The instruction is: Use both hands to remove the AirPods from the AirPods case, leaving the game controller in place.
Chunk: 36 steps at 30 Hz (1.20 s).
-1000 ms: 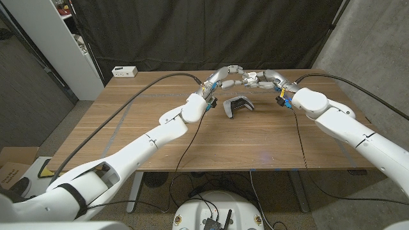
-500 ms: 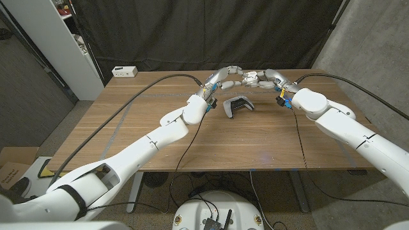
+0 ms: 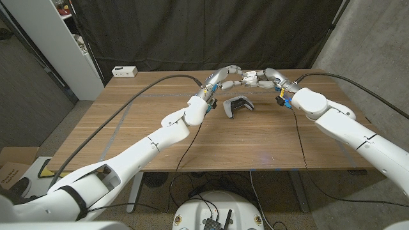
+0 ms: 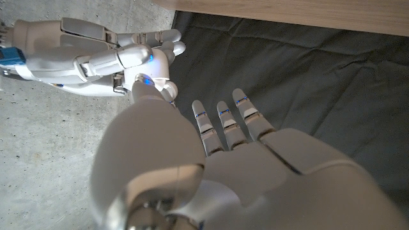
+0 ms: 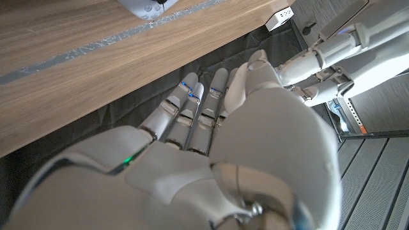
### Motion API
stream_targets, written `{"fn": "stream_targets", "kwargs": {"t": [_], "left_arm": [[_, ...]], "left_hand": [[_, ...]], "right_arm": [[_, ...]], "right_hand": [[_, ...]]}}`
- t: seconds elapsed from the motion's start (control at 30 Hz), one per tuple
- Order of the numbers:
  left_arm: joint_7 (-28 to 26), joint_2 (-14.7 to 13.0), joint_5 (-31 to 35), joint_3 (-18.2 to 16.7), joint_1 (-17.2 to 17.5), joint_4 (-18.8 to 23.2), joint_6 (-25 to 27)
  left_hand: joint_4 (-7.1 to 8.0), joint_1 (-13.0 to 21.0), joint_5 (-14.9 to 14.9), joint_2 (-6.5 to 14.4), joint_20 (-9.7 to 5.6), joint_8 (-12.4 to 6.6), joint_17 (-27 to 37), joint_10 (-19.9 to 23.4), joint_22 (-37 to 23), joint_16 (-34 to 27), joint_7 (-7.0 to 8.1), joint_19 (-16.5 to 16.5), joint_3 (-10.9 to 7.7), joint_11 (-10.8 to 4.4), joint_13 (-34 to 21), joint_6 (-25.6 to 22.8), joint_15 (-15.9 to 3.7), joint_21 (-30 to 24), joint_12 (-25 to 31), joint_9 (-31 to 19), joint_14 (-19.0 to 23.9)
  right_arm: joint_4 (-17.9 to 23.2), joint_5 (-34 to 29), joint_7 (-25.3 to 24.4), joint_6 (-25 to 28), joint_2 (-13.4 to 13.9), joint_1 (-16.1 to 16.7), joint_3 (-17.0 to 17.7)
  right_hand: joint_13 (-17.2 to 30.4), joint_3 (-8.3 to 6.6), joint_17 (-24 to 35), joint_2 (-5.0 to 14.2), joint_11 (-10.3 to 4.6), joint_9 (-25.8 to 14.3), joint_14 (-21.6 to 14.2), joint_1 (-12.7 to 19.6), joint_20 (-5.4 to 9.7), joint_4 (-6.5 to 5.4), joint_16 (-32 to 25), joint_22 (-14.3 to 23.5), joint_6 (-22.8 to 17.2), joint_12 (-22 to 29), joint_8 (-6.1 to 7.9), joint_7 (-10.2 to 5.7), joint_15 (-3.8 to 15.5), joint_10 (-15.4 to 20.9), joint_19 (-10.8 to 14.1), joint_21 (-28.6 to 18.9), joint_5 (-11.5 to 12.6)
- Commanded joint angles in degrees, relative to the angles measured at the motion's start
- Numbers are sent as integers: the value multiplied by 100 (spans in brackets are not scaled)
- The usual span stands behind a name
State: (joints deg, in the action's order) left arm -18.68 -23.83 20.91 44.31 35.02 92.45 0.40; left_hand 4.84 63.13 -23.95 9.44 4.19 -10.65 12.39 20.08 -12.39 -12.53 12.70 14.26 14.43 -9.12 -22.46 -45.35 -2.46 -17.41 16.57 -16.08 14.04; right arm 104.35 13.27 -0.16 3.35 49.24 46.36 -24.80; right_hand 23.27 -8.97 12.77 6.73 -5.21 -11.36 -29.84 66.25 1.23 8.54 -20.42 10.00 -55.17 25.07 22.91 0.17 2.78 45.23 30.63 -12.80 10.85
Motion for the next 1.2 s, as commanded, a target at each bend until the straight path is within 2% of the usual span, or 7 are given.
{"fn": "stream_targets", "kwargs": {"t": [0.03, 0.17, 0.4, 0.53, 0.7, 0.93, 1.2], "left_arm": [[-110, 69, 8, -4, -6, -119, -65], [-129, 97, 2, 0, -20, -162, -53], [-132, 135, -8, 13, -59, -221, 1], [-94, 147, -15, 32, -94, -249, 53], [-60, 156, -18, 54, -128, -262, 131], [85, 147, -76, 82, -216, -300, 207], [256, 101, -157, 96, -296, -300, 235]], "left_hand": [[52, 15, 11, 65, -29, -29, 34, 69, -27, -64, 10, 46, 13, -10, -33, -32, -485, -45, 32, 6, 69], [80, 2, 15, 89, -39, -55, 37, 77, -31, -71, 2, 54, 0, -21, -35, -94, -491, -54, 33, 26, 89], [122, 24, 37, 85, -48, -212, 36, 100, -41, -70, -95, 60, -36, -40, -40, -563, -507, -77, 32, 90, 116], [111, 84, 46, 85, -50, -252, 31, 123, -45, -66, -228, 65, -69, -33, -41, -718, -508, -88, 36, 116, 126], [61, 180, 57, 40, -47, -238, 20, 85, -47, -47, -266, 56, -92, 21, -42, -721, -508, -91, 17, 133, 109], [-53, 395, 86, -21, -64, -178, 7, -4, -50, -17, -493, 47, -134, 109, -44, -630, -485, -104, -26, 160, 78], [-49, 410, 143, -61, -76, -104, 13, -90, -52, 11, -656, 34, -114, 146, -50, -444, -437, -116, -66, 176, 4]], "right_arm": [[66, -163, -67, 3, 9, 19, -31], [47, -182, -86, -22, -4, 31, -23], [-51, -221, -123, -144, -34, 47, -6], [-88, -229, -137, -199, -51, 57, 7], [-128, -242, -149, -244, -78, 49, 15], [-188, -225, -136, -231, -134, -34, 22], [-235, -212, -143, -205, -182, -87, 14]], "right_hand": [[19, -73, 22, 53, -20, -1140, -52, -6, -12, -6, 20, 32, -556, 55, 69, -99, 836, 37, 2, 21, 44], [27, -76, 33, 47, -26, -1143, -47, -4, -21, -2, 25, 32, -559, 66, 63, -117, 841, 41, -6, 26, 47], [38, -79, 45, 44, -51, -1143, -56, -16, -26, -6, 30, 31, -557, 70, 50, -123, 853, 18, -21, 36, 48], [42, -83, 50, 35, -60, -1140, -60, -10, -28, 1, 35, 31, -565, 69, 44, -122, 857, 2, -23, 38, 50], [42, -85, 60, 40, -62, -1141, -61, -16, -29, -4, 34, 31, -567, 68, 40, -118, 863, -10, -32, 43, 51], [43, -90, 70, 37, -54, -1152, -67, -17, -30, -2, 40, 31, -557, 74, 30, -112, 881, -10, -37, 48, 53], [42, -94, 87, 38, -63, -1158, -64, -20, -30, -2, 43, 31, -563, 72, 23, -99, 888, -28, -42, 52, 55]]}}
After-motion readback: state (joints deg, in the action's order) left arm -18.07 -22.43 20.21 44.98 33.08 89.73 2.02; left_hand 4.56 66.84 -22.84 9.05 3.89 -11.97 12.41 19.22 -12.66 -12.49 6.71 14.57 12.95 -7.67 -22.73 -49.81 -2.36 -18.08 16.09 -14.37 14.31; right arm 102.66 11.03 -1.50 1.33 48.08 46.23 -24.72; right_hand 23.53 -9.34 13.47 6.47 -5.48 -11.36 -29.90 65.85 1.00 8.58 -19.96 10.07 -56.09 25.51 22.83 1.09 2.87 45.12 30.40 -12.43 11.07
